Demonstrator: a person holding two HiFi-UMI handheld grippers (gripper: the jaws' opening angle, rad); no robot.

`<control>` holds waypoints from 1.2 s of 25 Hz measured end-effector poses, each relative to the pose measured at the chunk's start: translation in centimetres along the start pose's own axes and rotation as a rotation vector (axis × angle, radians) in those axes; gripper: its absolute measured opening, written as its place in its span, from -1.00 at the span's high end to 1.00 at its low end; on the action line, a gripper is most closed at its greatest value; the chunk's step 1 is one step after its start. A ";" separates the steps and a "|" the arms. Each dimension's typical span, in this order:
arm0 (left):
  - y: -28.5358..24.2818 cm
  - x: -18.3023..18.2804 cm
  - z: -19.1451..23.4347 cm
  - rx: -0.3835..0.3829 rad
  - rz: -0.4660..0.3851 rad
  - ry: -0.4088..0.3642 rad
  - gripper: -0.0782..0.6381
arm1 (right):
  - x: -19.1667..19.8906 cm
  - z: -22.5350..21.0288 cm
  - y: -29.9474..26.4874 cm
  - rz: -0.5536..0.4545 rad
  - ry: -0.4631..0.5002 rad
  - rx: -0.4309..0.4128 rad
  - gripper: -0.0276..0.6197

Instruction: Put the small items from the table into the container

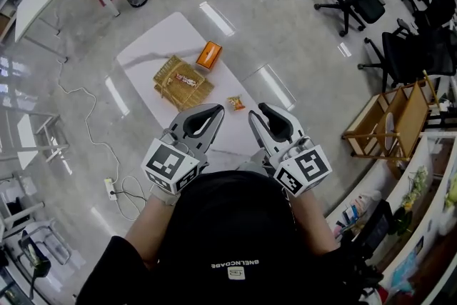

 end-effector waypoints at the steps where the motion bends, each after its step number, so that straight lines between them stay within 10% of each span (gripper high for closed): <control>1: 0.0 0.0 0.0 0.000 0.003 -0.008 0.76 | 0.0 0.0 0.0 -0.001 0.000 0.004 0.57; 30: 0.1 1.5 1.3 -0.110 0.029 0.054 0.76 | 3.2 -3.2 -2.4 0.123 -0.009 0.011 0.56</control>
Point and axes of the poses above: the fingertips, and each gripper's own axes: y backward along the fingers, z to its left, x out of its underside, the point moved 2 cm from there along y, backward along the fingers, and after that the axes turned 14 degrees about z, right-handed, at the moved point
